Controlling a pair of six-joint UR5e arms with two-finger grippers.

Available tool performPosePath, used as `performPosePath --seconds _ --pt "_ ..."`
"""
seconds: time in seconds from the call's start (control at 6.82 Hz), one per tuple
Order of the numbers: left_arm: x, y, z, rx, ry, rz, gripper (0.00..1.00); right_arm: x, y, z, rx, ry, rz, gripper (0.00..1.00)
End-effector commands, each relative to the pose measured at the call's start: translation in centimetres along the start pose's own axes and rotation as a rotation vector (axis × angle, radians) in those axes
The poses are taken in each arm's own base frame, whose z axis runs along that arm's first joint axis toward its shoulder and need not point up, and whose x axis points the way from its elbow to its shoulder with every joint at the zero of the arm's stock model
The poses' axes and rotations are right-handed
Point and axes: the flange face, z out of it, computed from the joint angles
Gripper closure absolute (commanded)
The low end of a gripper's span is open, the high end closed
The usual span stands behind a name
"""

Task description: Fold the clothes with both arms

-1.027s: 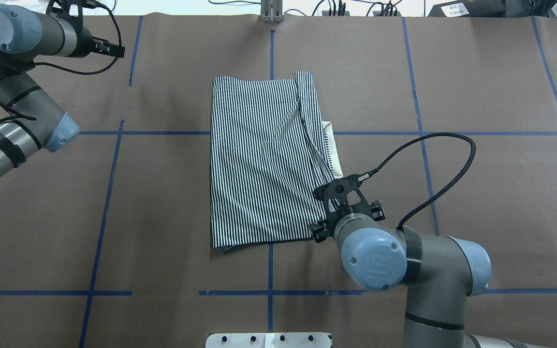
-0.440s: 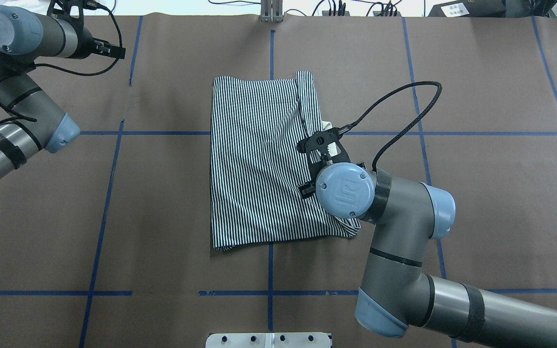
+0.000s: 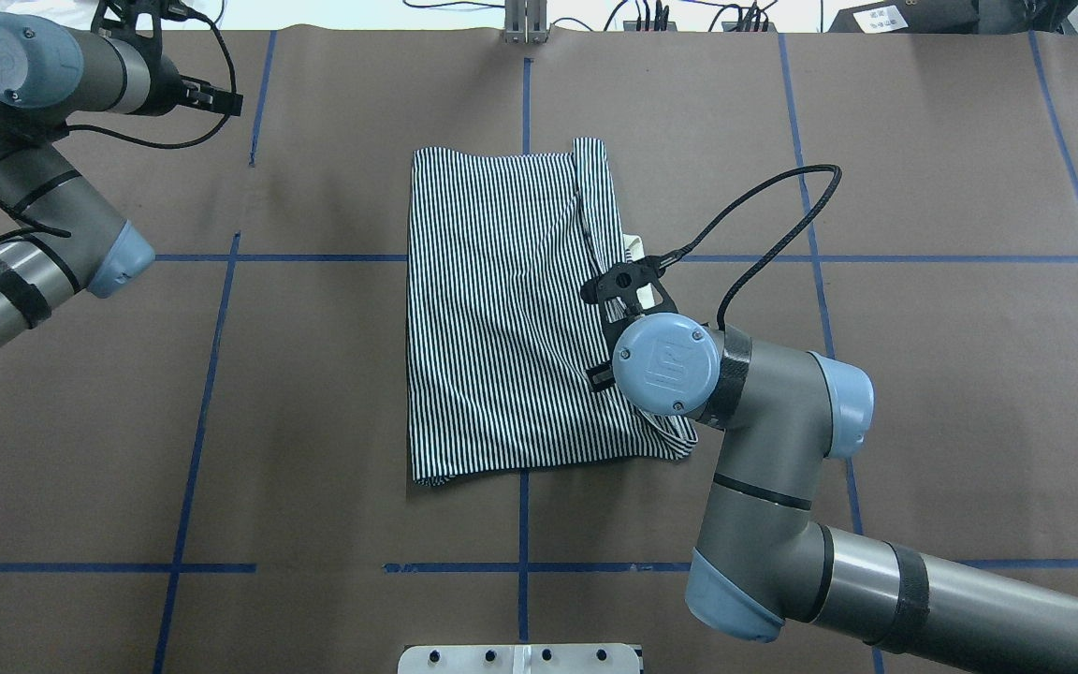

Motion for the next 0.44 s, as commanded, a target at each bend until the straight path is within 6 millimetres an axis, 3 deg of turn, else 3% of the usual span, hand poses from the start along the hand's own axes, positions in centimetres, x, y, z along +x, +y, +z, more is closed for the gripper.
performPosePath --seconds 0.0,0.29 --pt "0.0 0.0 0.0 -0.001 -0.001 0.001 0.0 0.2 0.3 0.5 -0.016 0.004 -0.001 0.0" --pt "0.0 0.0 0.0 -0.001 -0.001 0.001 0.0 0.2 0.5 1.6 -0.033 0.016 -0.006 0.0"
